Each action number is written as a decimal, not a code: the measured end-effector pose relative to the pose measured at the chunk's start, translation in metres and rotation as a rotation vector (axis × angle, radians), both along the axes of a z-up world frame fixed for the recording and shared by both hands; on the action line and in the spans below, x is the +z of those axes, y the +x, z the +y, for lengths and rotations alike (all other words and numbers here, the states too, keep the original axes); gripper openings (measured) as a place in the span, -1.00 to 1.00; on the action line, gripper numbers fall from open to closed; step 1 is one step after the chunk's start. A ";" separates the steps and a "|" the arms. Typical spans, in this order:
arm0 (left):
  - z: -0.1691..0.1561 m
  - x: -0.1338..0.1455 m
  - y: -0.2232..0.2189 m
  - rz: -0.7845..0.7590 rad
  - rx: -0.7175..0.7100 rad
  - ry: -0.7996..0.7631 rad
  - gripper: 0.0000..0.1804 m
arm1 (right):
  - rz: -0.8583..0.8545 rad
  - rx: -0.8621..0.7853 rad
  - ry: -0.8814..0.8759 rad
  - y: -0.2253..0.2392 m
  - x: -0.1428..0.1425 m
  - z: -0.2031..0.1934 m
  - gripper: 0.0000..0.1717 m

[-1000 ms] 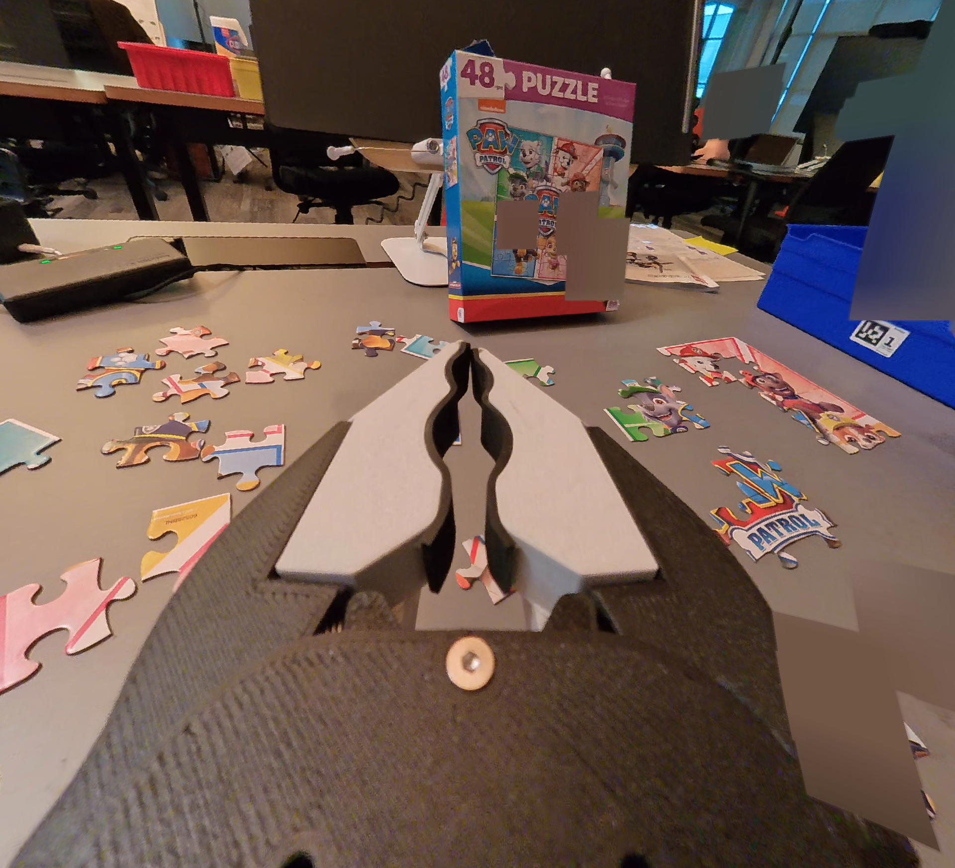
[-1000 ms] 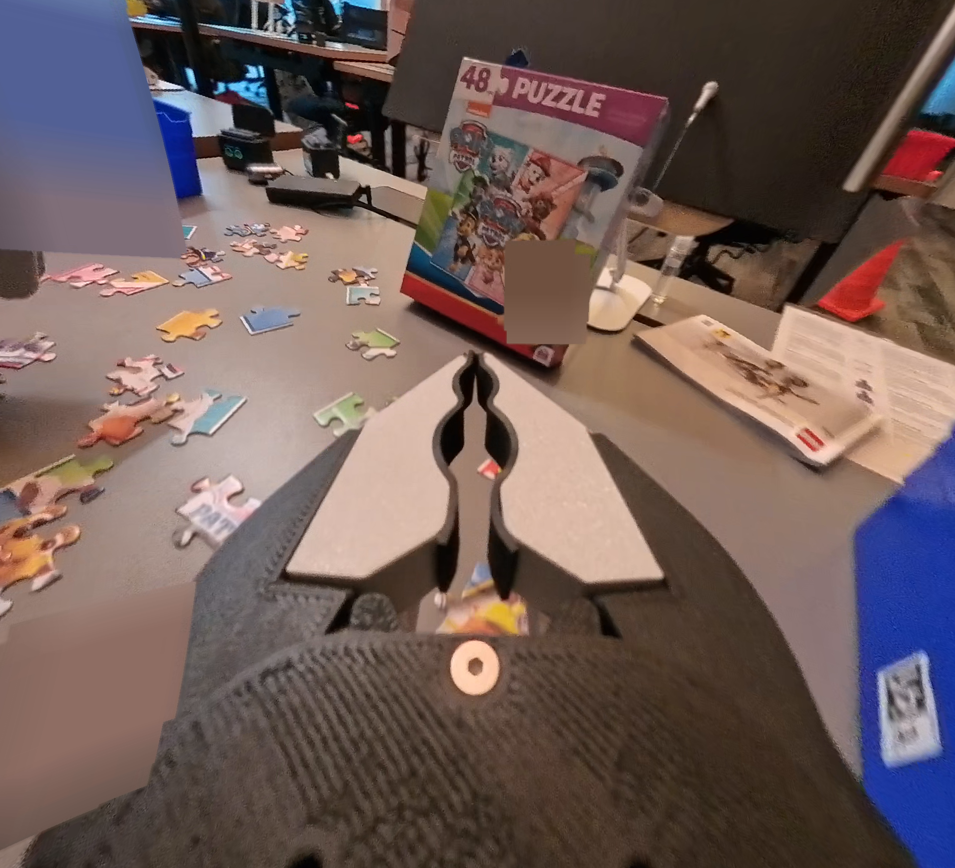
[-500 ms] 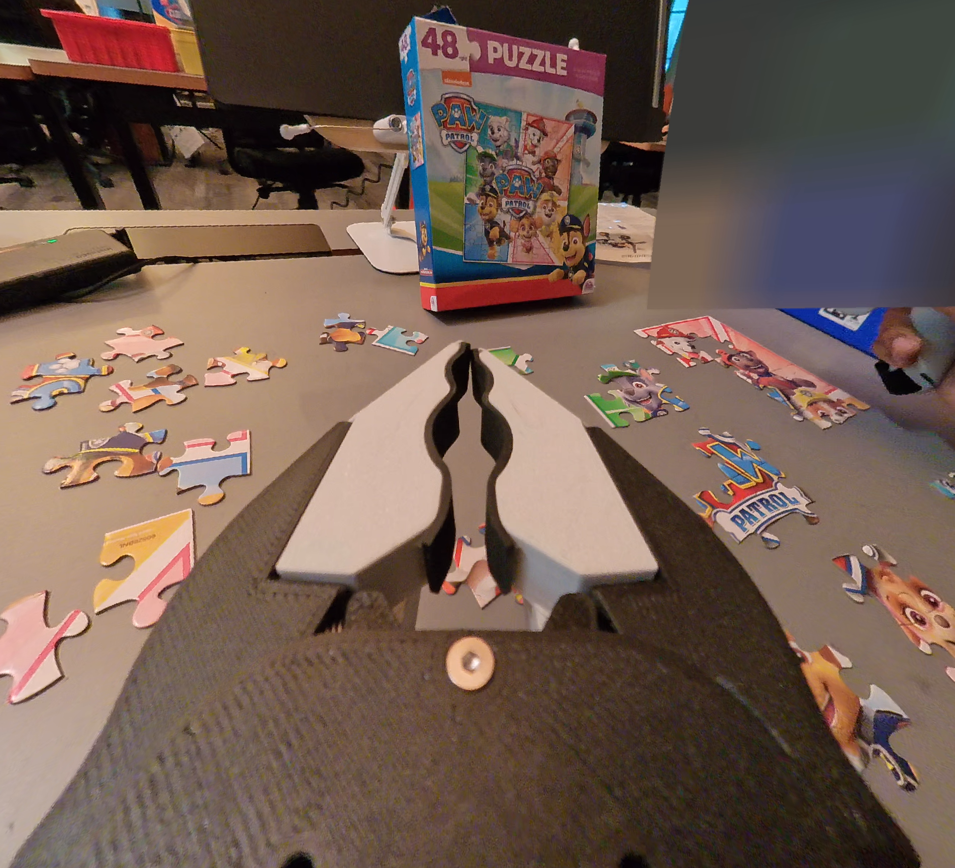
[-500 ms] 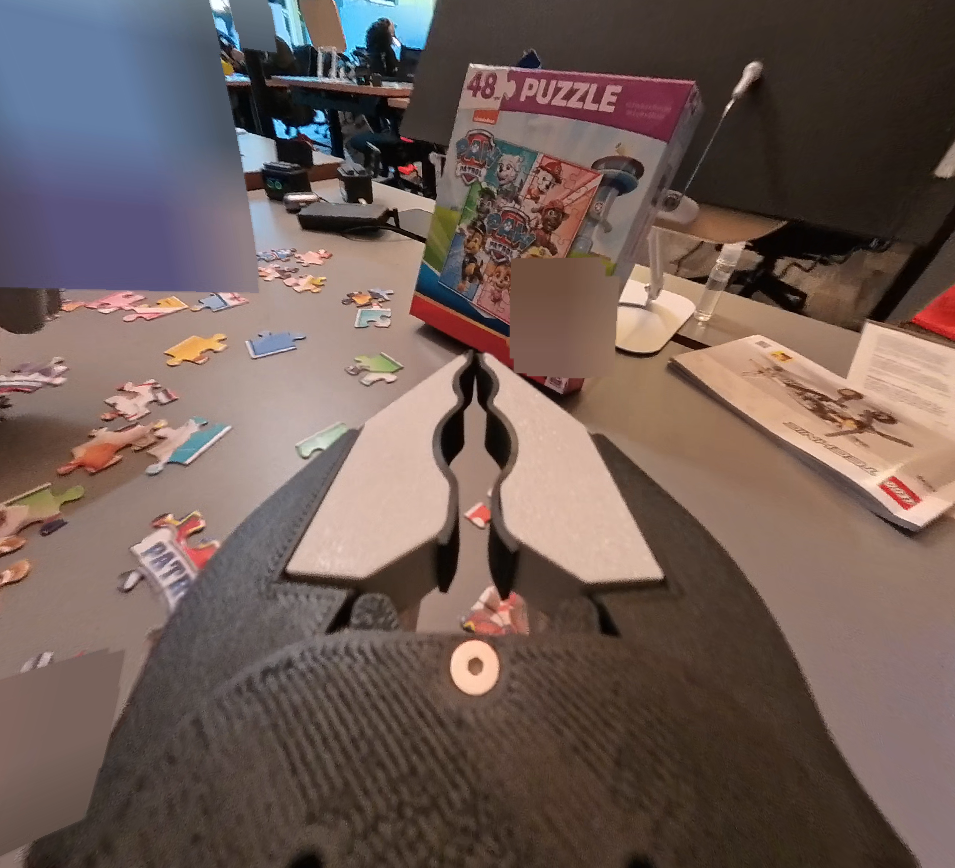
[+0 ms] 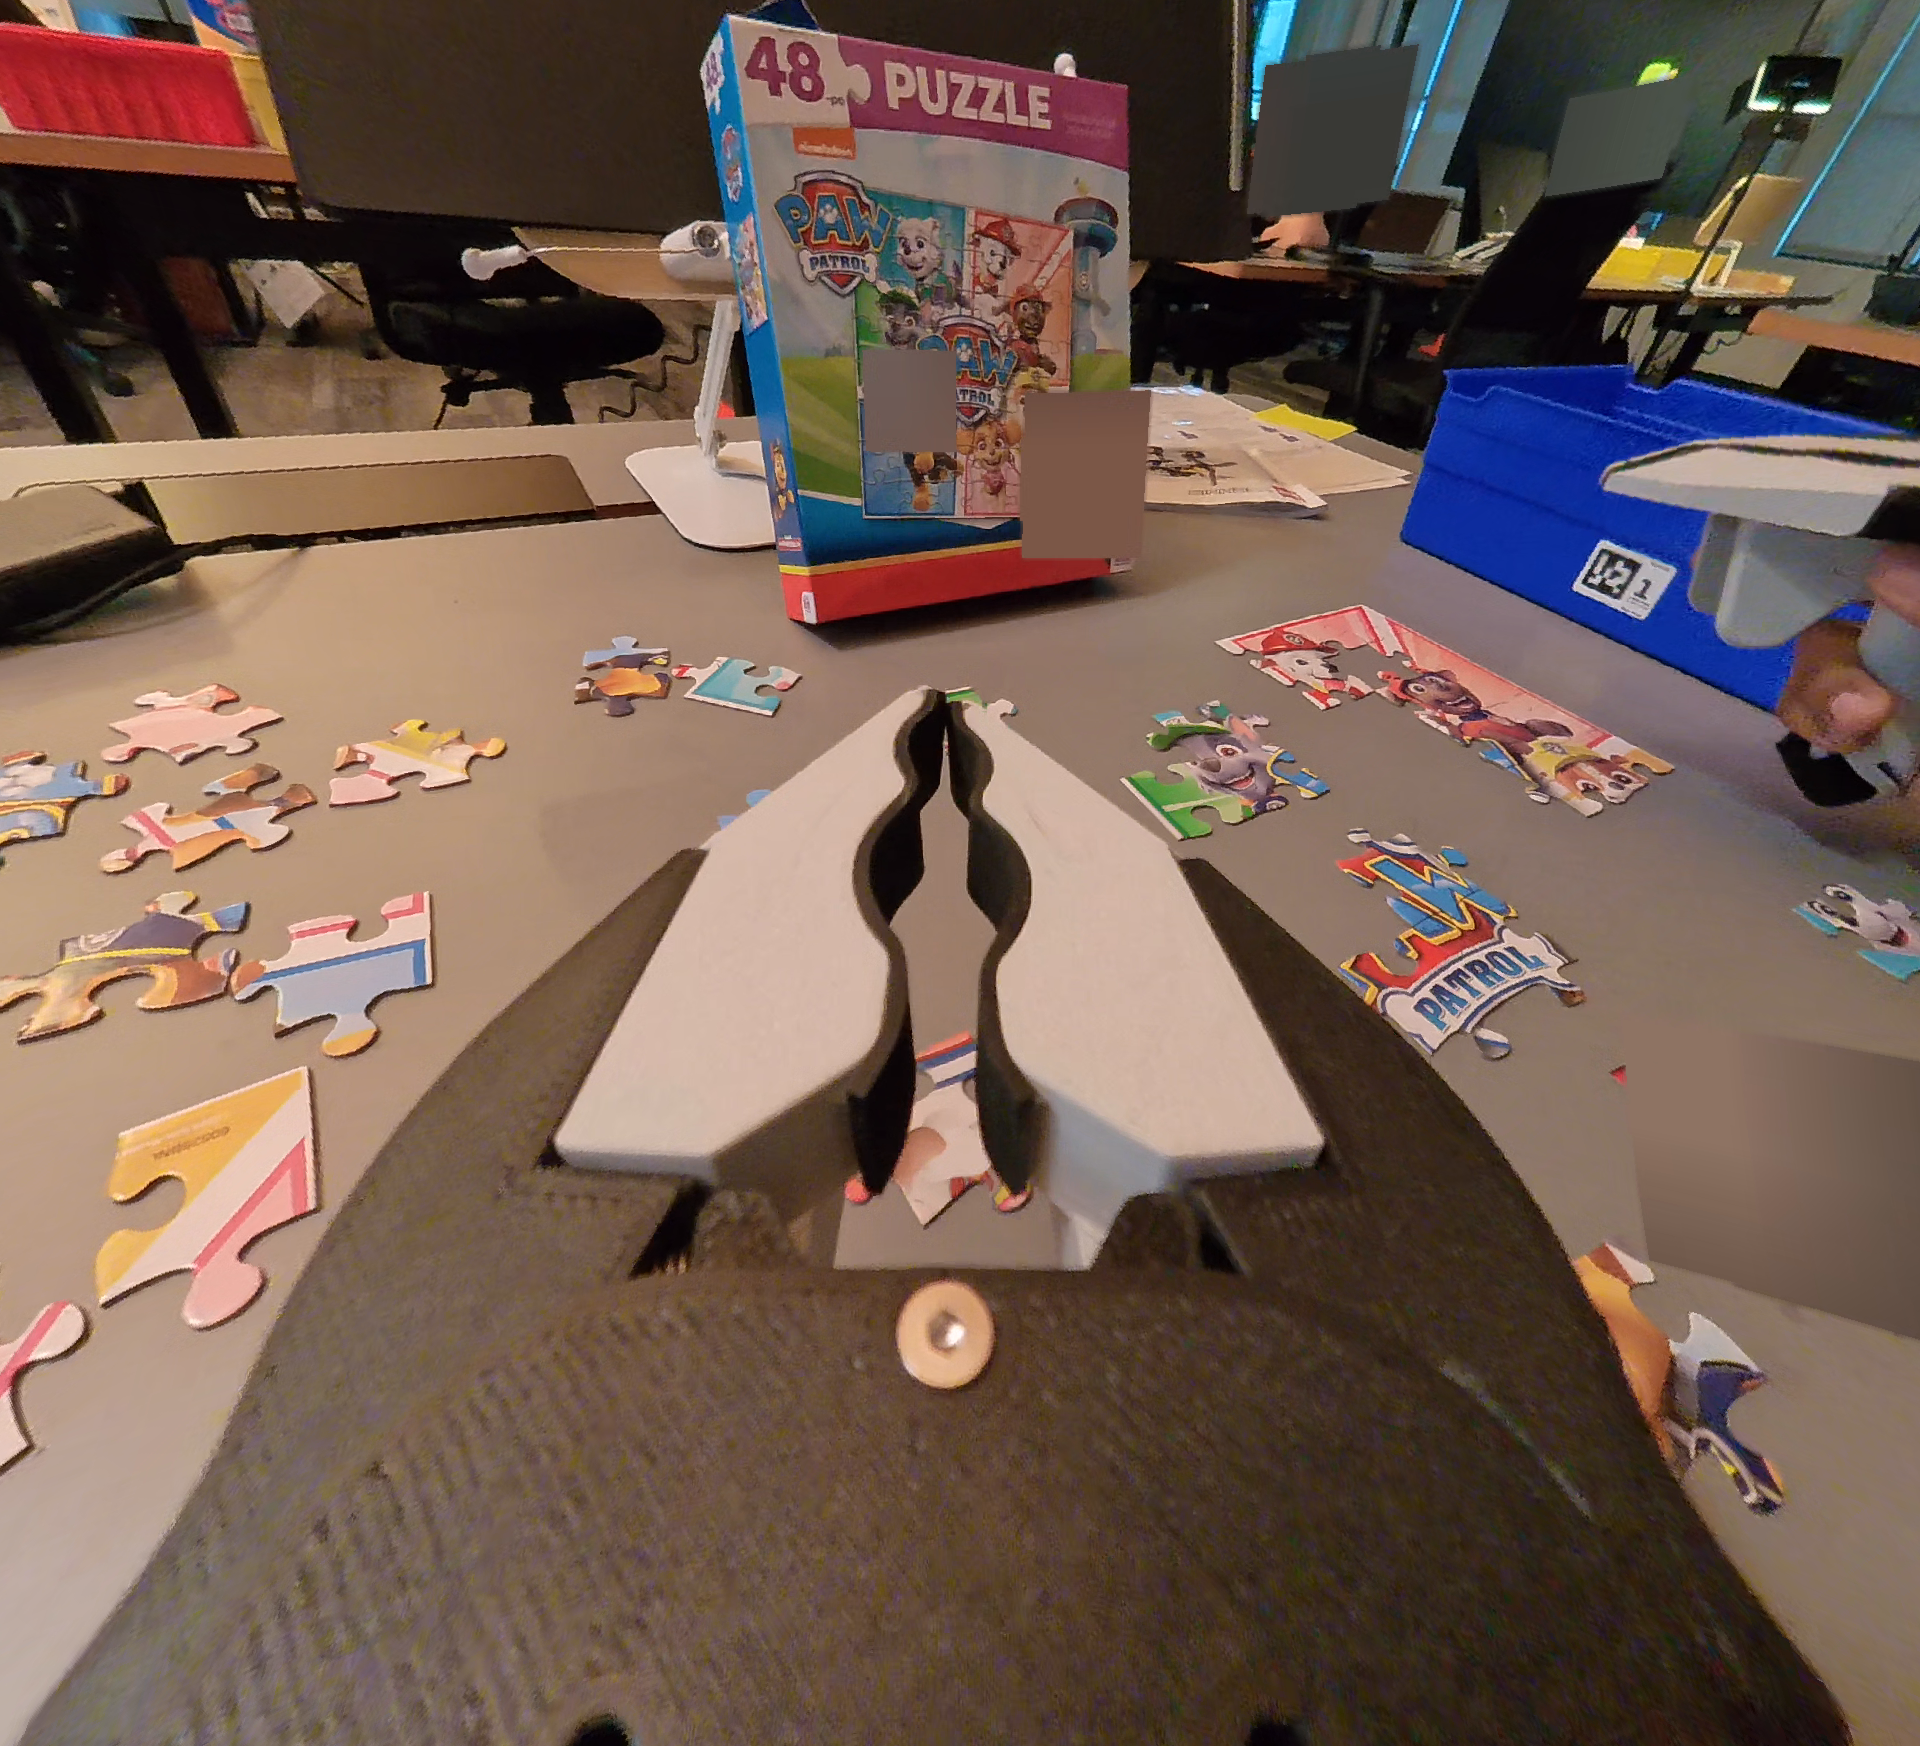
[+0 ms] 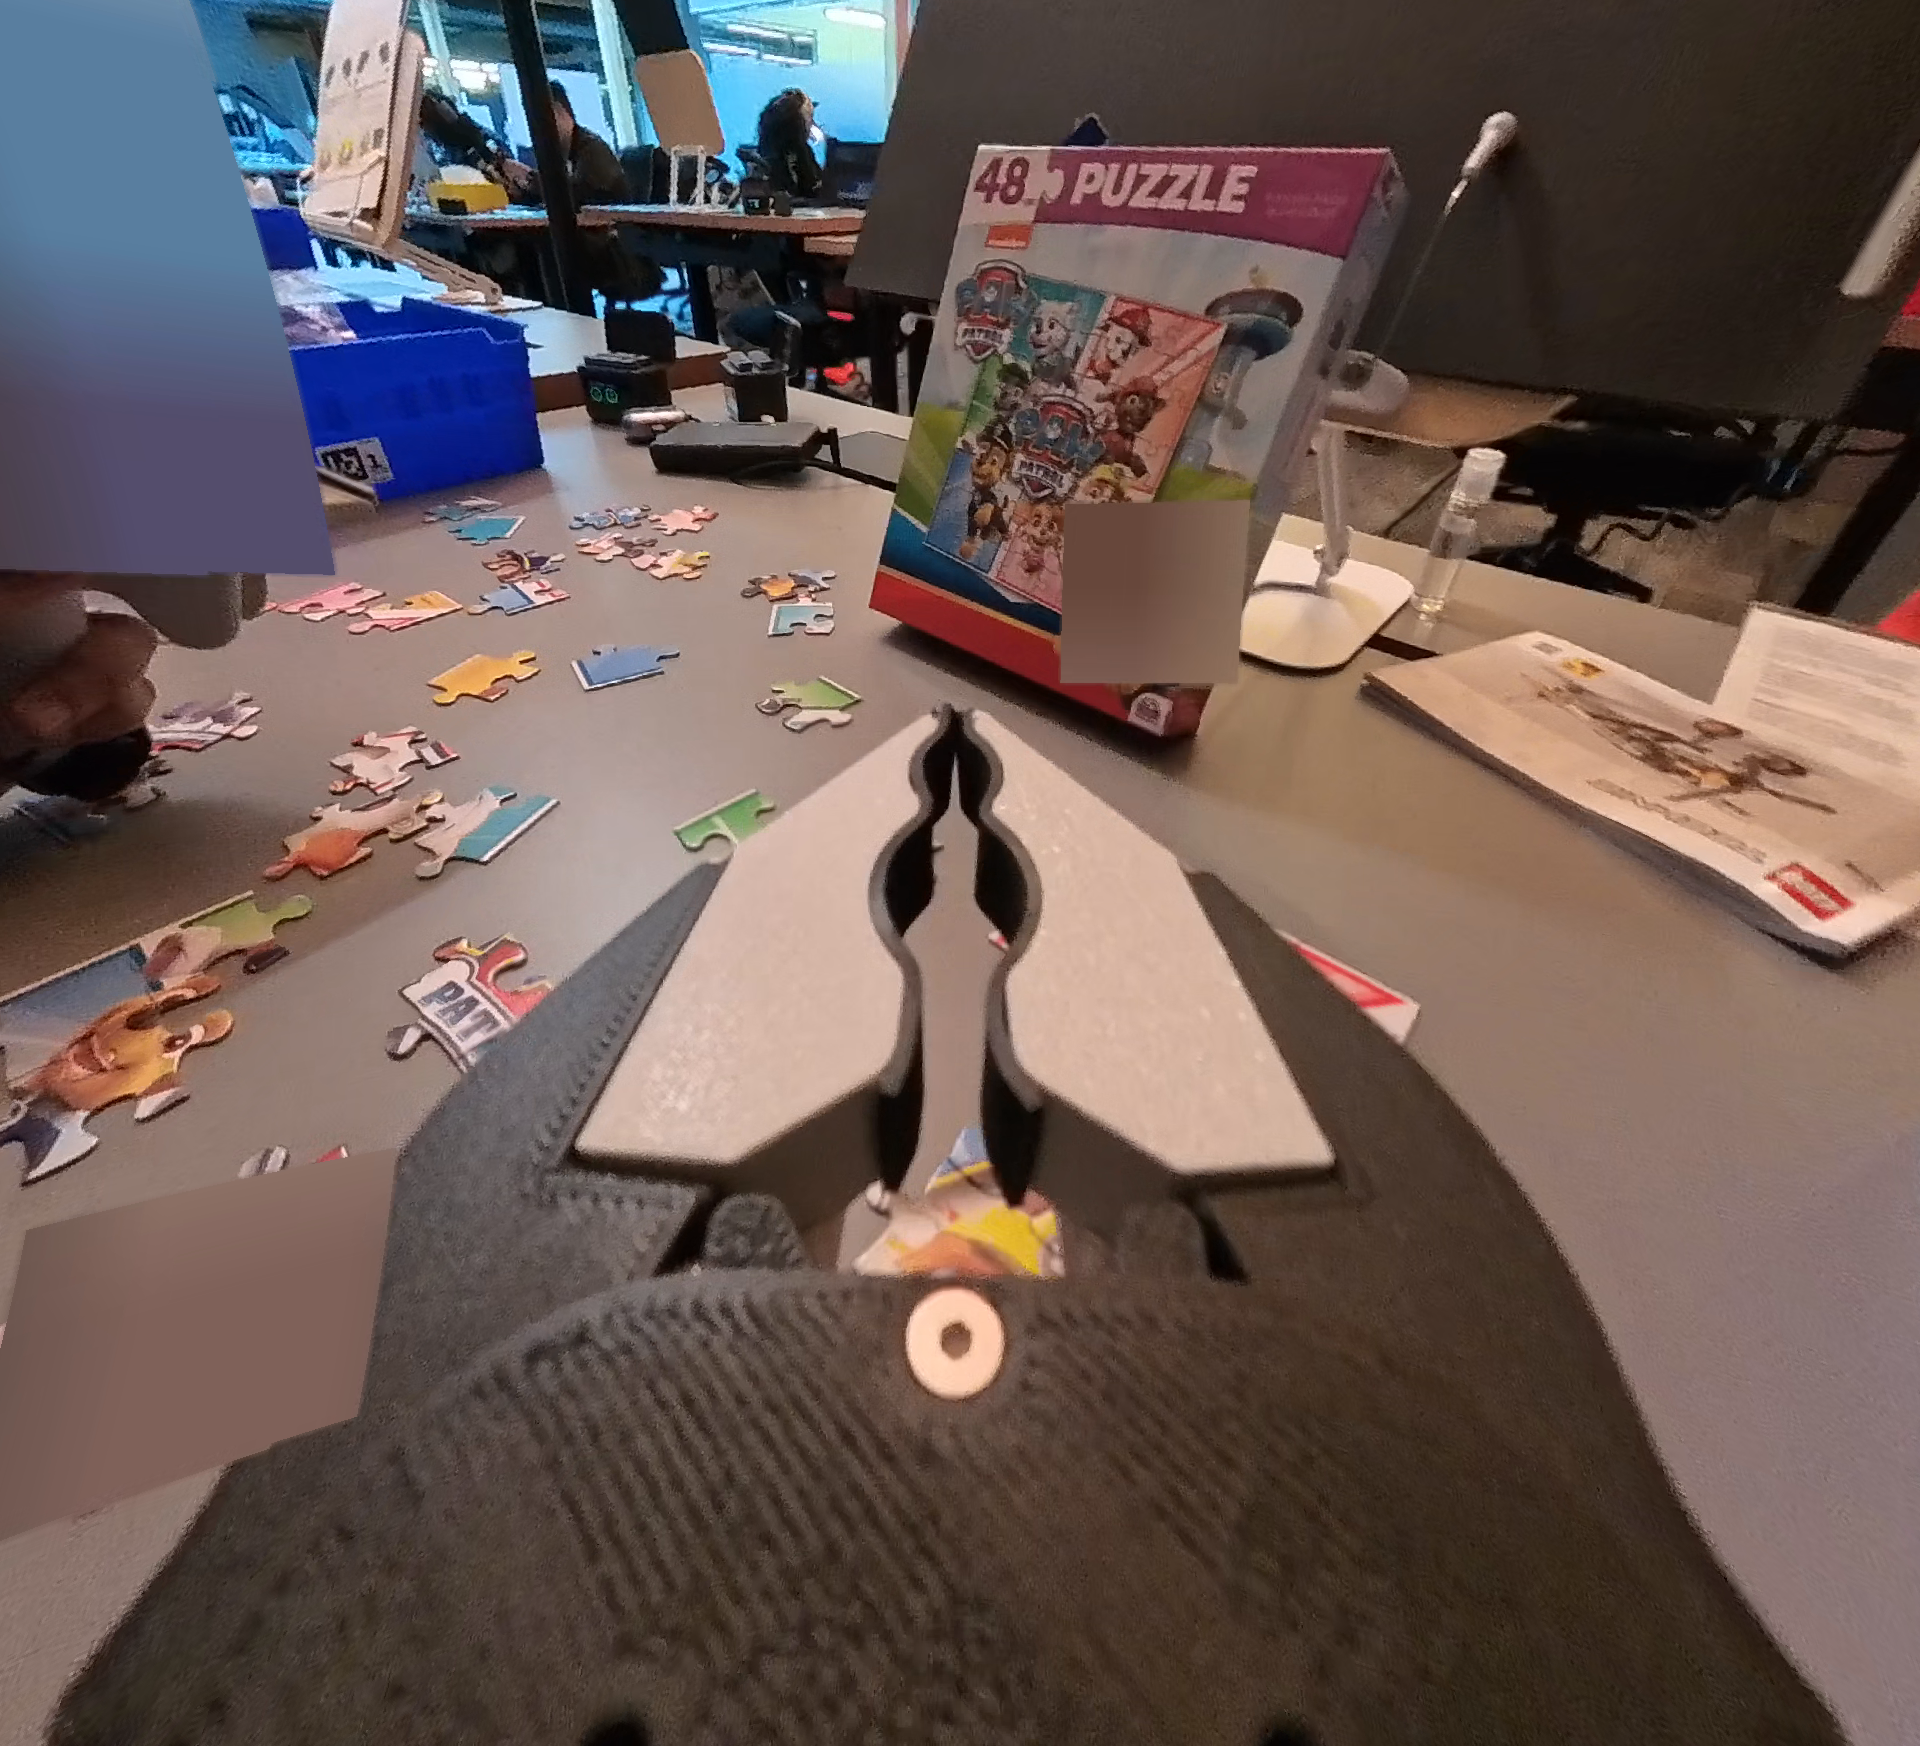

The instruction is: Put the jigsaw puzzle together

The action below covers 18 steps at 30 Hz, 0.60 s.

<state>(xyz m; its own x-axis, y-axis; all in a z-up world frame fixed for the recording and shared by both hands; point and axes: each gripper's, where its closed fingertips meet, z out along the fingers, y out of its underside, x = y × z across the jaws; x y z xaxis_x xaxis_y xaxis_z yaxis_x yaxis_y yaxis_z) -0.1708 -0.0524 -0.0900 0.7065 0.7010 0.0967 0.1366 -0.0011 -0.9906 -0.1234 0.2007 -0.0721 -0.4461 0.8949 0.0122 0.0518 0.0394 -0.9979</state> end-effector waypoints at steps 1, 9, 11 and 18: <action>0.001 0.000 0.000 -0.002 -0.007 0.000 -1.00 | 0.000 -0.003 -0.020 0.002 0.000 0.002 -1.00; 0.013 -0.003 0.002 -0.035 -0.073 0.006 -1.00 | -0.019 0.008 -0.169 0.009 0.001 0.012 -1.00; 0.016 -0.004 0.003 -0.037 -0.082 0.002 -1.00 | -0.026 0.009 -0.180 0.010 0.000 0.013 -1.00; 0.019 -0.011 0.004 -0.064 -0.101 -0.018 -0.99 | -0.049 0.026 -0.158 0.009 -0.005 0.007 -1.00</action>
